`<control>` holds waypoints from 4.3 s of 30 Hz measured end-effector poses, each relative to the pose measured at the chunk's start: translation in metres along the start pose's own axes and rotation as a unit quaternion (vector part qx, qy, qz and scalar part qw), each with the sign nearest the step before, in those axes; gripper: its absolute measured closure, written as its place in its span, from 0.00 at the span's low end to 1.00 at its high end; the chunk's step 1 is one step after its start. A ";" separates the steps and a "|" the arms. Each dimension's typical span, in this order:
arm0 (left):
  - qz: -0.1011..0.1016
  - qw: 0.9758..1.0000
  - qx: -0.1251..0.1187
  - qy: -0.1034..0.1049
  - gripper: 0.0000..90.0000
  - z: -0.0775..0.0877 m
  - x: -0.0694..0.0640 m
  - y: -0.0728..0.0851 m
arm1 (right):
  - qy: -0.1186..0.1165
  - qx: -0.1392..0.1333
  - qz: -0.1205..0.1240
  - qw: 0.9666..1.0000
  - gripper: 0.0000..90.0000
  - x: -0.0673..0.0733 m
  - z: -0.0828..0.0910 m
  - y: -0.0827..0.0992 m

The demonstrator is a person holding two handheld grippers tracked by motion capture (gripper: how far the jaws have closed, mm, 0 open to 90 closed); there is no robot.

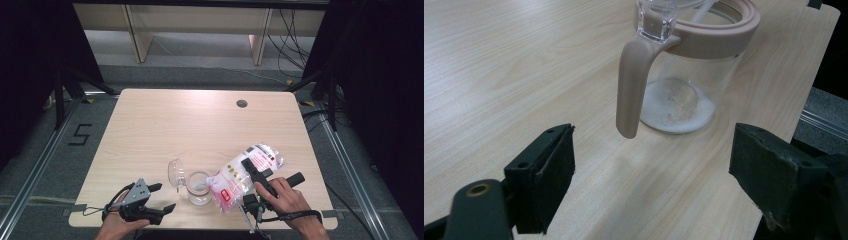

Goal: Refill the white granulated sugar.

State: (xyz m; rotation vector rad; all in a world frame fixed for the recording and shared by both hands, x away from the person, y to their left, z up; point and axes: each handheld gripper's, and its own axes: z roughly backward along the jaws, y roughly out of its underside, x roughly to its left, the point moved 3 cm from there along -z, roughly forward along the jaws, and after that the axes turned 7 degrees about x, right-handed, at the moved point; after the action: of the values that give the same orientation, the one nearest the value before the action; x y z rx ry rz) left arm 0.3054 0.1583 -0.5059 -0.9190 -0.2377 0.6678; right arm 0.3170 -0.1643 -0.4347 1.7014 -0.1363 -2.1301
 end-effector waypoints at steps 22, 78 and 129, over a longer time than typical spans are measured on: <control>-0.006 1.000 -0.008 0.004 0.20 0.000 0.000 -0.001 | 0.003 -0.003 0.007 1.000 0.58 0.000 0.000 0.000; -0.011 1.000 -0.006 0.004 0.20 0.001 0.001 -0.002 | 0.013 0.004 0.026 1.000 0.58 -0.004 0.001 0.000; -0.011 1.000 -0.008 0.005 0.20 0.000 0.001 -0.002 | 0.011 0.001 0.023 1.000 0.60 -0.005 0.002 0.001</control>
State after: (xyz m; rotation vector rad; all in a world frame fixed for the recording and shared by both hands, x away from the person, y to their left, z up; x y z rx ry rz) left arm 0.3066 0.1582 -0.5046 -0.9332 -0.2446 0.6429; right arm 0.3164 -0.1632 -0.4295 1.7061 -0.1698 -2.0766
